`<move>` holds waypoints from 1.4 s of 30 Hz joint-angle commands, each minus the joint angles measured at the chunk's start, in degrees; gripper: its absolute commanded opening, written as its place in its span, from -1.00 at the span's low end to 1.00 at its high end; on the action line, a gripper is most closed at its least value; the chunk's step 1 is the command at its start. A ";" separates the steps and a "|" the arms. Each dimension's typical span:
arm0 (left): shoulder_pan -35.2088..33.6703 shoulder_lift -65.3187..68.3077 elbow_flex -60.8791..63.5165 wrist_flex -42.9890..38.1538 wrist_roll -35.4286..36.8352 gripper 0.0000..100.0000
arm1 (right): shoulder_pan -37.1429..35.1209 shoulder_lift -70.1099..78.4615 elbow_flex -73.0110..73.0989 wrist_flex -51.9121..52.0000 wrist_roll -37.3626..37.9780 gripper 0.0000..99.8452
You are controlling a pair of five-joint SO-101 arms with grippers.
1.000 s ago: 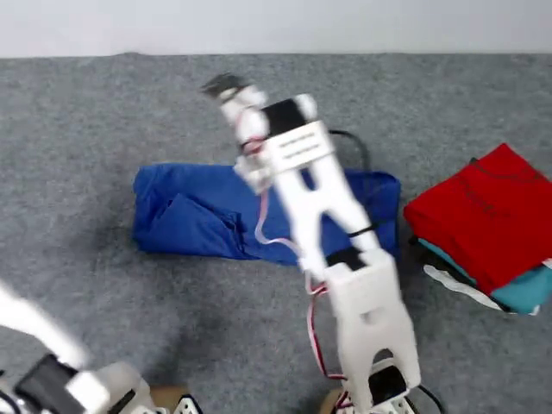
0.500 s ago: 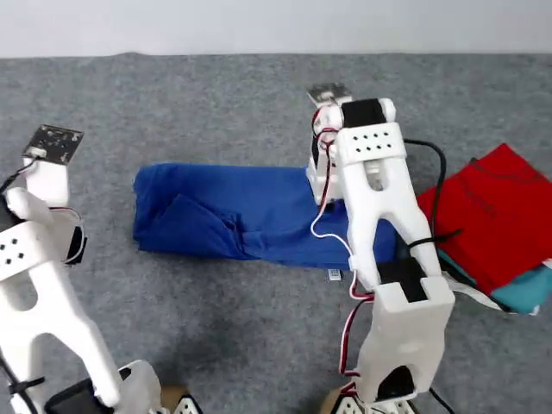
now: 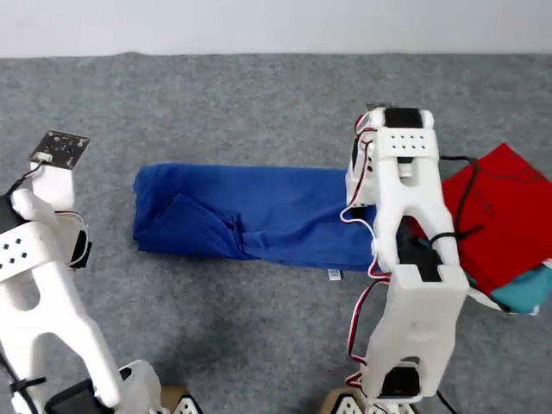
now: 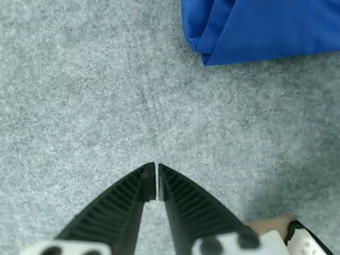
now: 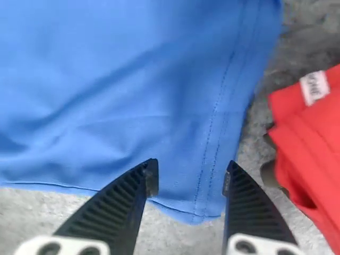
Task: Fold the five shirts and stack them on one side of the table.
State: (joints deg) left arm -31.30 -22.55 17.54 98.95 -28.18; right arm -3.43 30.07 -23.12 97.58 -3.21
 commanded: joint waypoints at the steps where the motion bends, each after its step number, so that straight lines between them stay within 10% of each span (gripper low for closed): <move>1: 0.26 -1.58 0.04 0.18 0.18 -0.96 | 0.84 1.63 -0.35 0.66 0.18 -0.58; 12: 0.26 -1.58 0.04 0.18 0.18 -0.96 | 11.56 9.01 -0.79 1.27 9.41 -0.58; 42: 0.26 -1.58 0.13 0.18 0.18 -0.96 | 2.33 14.37 -0.79 -10.07 6.59 -0.66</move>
State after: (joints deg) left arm -31.30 -22.55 17.54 98.95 -28.18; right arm 0.35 42.81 -23.30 88.79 3.65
